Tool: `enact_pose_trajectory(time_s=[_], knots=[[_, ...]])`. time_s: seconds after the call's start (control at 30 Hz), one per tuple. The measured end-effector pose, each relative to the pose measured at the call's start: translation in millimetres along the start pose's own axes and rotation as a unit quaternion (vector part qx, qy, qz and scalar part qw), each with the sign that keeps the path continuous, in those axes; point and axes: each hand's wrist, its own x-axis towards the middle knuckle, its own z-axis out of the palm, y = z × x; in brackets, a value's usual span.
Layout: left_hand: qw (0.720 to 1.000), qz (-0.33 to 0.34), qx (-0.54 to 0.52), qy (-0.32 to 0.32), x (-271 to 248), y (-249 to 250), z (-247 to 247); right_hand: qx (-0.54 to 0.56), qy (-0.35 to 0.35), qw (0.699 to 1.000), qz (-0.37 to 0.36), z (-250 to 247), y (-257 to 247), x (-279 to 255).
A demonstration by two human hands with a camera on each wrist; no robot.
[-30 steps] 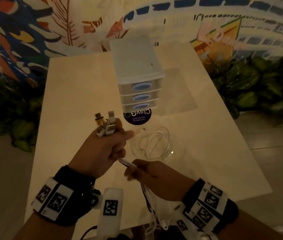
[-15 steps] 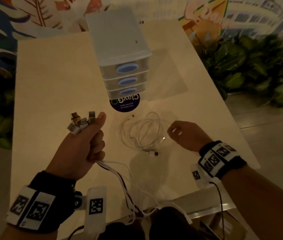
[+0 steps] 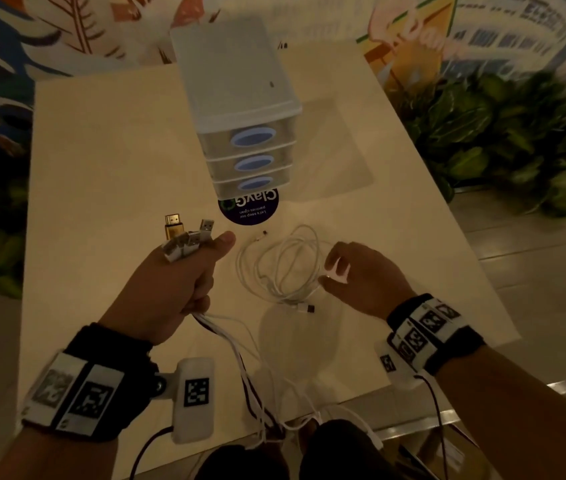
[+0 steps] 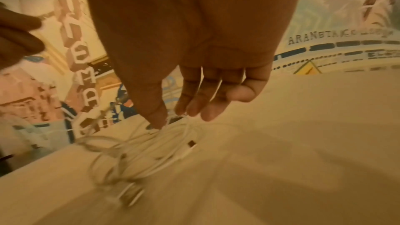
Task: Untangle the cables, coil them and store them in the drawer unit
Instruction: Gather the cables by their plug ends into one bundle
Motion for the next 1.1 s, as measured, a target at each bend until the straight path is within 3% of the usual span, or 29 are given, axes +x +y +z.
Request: enact_pose_trajectory(time_s=[0.17, 0.73, 0.97, 1.1], knots=[[1.000, 0.004, 0.009, -0.002, 3, -1, 0, -0.058, -0.137, 0.988, -0.032, 33, -22, -18], [0.998, -0.018, 0.057, 0.030, 9, -16, 10, 0.066, 0.016, 0.995, -0.067, 17, -19, -26], [0.983, -0.041, 0.158, 0.088, 21, -49, 33, 0.066, 0.067, 0.989, -0.111, 33, -27, -30], [0.973, -0.082, 0.196, 0.087, 28, -58, 43, 0.075, 0.073, 0.987, -0.122, 33, -33, -31]])
